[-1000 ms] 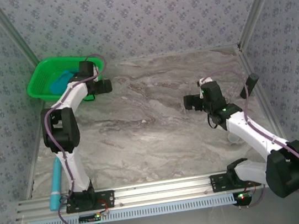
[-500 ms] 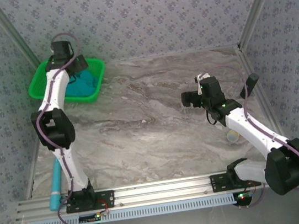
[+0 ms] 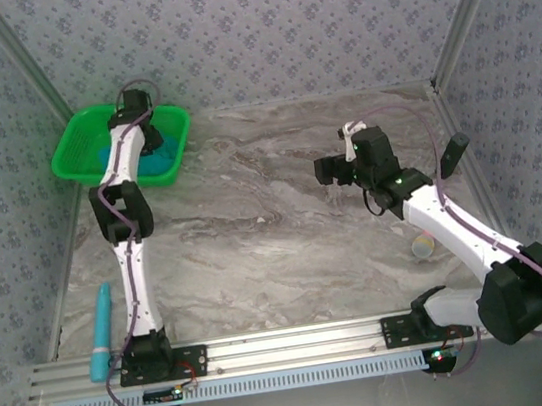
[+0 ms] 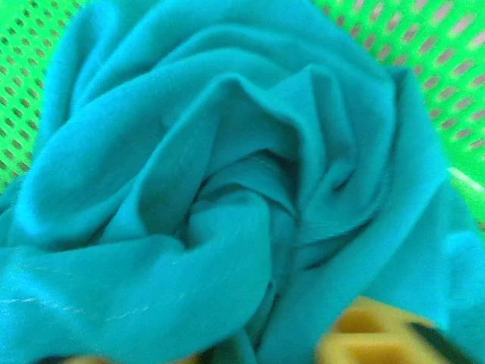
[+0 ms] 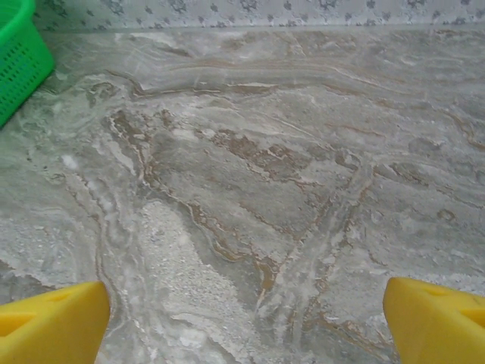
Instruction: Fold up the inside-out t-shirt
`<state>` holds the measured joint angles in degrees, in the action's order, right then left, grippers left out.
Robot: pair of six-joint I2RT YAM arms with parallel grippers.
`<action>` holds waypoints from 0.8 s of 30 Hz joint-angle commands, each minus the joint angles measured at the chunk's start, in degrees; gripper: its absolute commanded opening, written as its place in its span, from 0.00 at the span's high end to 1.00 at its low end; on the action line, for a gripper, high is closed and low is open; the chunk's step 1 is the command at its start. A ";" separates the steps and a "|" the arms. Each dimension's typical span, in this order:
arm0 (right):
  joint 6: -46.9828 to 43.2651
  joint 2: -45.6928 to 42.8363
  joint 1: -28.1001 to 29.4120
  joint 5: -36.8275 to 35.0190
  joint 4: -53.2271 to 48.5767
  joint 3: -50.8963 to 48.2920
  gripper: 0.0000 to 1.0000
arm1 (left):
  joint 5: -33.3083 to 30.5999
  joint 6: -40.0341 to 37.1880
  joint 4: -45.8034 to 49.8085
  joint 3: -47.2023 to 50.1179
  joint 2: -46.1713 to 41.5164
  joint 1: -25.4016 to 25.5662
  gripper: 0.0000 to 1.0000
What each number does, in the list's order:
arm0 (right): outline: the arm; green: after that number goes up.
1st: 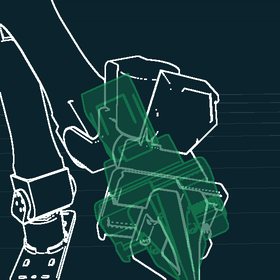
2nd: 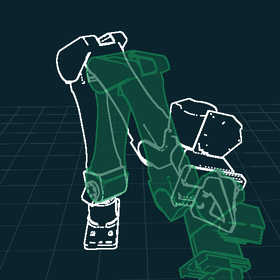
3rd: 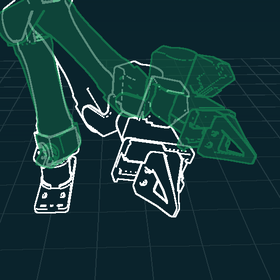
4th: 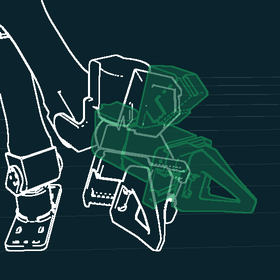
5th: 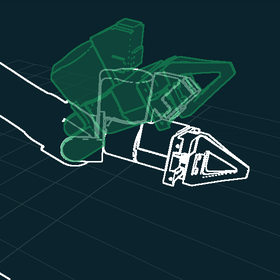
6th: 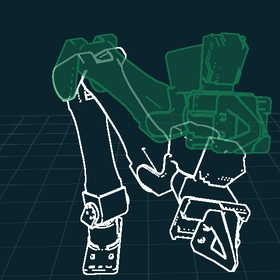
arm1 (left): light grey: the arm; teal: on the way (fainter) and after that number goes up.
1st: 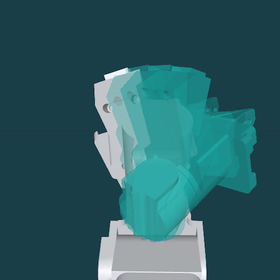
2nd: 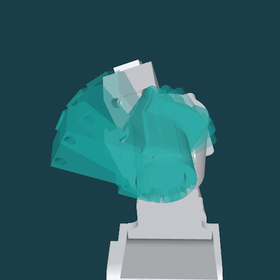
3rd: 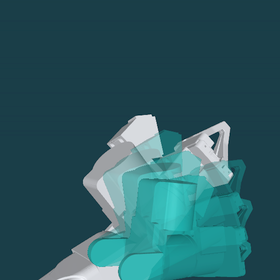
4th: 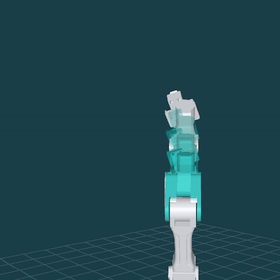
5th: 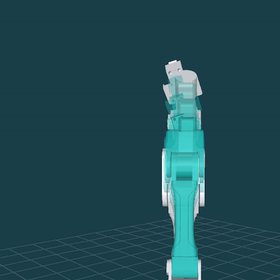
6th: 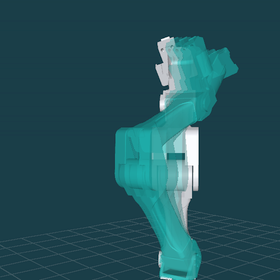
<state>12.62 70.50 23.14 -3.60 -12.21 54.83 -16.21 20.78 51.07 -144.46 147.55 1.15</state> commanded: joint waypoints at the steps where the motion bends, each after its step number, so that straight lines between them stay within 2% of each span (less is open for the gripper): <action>1: -0.67 -3.27 0.72 -0.68 -2.53 2.72 0.07 | 2.03 -3.09 3.49 -6.56 -7.23 0.62 1.00; 5: -0.58 -8.10 0.85 -3.80 -2.66 2.59 0.06 | 5.83 -9.39 3.94 -6.09 -19.37 4.94 1.00; 10: 0.37 -13.99 0.71 -8.27 -2.60 2.00 0.06 | 2.35 -15.58 6.08 -1.35 -34.92 17.02 1.00; 11: 0.77 -14.77 0.72 -8.61 -2.22 1.46 0.05 | 2.24 -16.37 4.72 2.53 -38.48 19.84 0.94; 13: 1.70 -15.56 0.73 -8.43 -3.03 1.07 0.05 | 2.31 -16.07 -0.50 13.92 -45.46 24.42 0.13; 14: 2.25 -15.80 0.75 -8.13 -4.13 1.15 0.04 | 3.61 -15.40 -4.09 20.78 -49.27 26.29 0.00; 17: 3.53 -15.98 0.64 -7.39 -9.23 1.51 0.04 | 10.32 -9.84 -18.11 45.42 -59.42 27.41 0.00; 19: 4.43 -15.92 0.60 -7.45 -13.46 1.83 0.04 | 10.70 -5.98 -24.97 57.89 -63.89 26.95 0.00; 21: 5.13 -15.49 0.39 -6.75 -18.42 2.38 0.05 | 12.73 -3.94 -27.04 65.62 -65.70 26.15 0.02; 24: 4.62 -14.34 0.21 -3.22 -23.20 2.13 0.07 | 15.41 -1.30 -24.45 70.69 -64.29 25.56 0.06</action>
<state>16.16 55.33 23.59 -9.37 -27.22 55.46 -5.19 14.90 28.36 -78.52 80.71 26.87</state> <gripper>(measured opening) 0.938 0.947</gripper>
